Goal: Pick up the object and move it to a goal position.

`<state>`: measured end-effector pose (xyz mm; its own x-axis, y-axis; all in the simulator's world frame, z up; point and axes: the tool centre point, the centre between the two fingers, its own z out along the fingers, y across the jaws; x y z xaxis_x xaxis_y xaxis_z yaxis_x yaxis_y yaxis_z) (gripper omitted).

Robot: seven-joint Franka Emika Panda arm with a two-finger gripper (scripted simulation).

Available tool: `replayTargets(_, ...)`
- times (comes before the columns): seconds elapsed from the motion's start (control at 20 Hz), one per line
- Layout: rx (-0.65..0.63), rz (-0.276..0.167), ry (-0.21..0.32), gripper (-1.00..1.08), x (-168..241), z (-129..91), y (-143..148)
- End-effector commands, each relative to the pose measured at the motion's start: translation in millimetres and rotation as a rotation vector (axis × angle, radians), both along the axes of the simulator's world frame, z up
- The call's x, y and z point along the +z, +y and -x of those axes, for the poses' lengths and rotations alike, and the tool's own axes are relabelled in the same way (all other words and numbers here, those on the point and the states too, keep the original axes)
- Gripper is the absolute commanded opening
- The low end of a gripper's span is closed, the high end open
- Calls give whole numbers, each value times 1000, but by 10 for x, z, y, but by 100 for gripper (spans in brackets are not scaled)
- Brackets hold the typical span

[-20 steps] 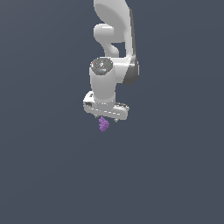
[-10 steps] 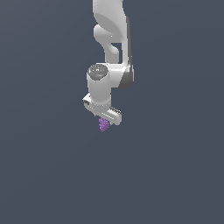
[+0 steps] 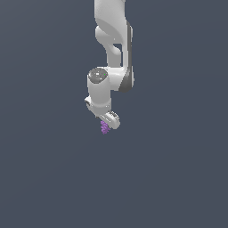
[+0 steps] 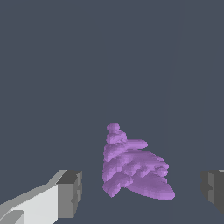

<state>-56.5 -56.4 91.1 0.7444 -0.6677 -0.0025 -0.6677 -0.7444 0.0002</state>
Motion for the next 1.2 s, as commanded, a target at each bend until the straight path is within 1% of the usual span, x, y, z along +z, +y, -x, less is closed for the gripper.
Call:
replayTargets(0.0,-21,1,-2,100,-18,13,-13)
replayTargets(0.4,-25,1,-1,100,-75,18,-17)
replayTargets(0.8,-28,2,-2,100,-425,30,-17)
replayTargets(1.1,-29,2,-2,100,-527,22,-16)
replayTargets(1.15,-29,2,-2,-100,-527,22,-16)
